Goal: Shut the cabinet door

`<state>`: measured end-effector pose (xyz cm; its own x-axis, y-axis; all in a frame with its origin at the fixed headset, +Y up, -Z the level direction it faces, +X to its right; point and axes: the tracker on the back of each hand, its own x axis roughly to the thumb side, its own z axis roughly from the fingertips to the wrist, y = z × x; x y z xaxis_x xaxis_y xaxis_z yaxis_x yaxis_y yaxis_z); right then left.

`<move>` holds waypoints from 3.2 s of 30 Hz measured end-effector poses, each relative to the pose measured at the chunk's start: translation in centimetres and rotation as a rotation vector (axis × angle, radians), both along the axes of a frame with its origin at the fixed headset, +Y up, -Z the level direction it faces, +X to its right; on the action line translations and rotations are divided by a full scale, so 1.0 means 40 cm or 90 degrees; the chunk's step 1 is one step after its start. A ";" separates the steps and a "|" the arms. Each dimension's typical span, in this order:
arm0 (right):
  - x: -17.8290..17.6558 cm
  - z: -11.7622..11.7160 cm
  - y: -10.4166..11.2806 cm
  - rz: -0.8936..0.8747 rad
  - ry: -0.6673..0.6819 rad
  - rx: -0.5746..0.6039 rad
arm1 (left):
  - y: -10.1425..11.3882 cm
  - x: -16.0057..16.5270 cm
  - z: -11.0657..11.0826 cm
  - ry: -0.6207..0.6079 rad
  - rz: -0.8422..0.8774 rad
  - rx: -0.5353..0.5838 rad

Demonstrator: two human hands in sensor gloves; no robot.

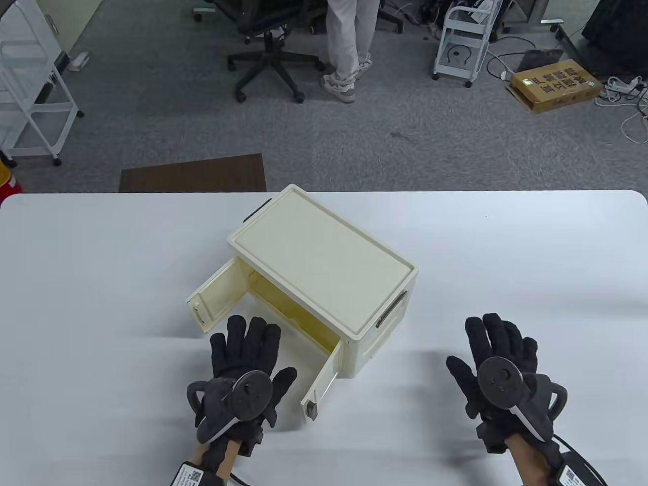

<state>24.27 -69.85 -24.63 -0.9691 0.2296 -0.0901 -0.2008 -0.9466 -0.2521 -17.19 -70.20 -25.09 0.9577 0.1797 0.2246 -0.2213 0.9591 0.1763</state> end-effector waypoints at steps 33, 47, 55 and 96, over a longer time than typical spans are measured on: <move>-0.003 -0.004 -0.014 -0.013 0.013 -0.028 | 0.000 -0.011 -0.004 0.019 0.017 0.007; -0.004 -0.006 -0.015 -0.016 0.008 -0.033 | 0.083 -0.139 0.048 0.197 0.216 0.256; 0.002 -0.011 -0.022 -0.025 0.002 -0.051 | 0.074 -0.267 0.044 0.369 0.327 0.247; -0.003 -0.034 -0.053 -0.059 0.057 -0.142 | -0.050 -0.340 -0.208 0.303 0.314 -0.016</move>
<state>24.14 -71.97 -25.98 -0.9513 0.3018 -0.0626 -0.3013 -0.9534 -0.0168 -30.78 -72.19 -33.40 0.7562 0.6197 -0.2103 -0.5373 0.7714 0.3410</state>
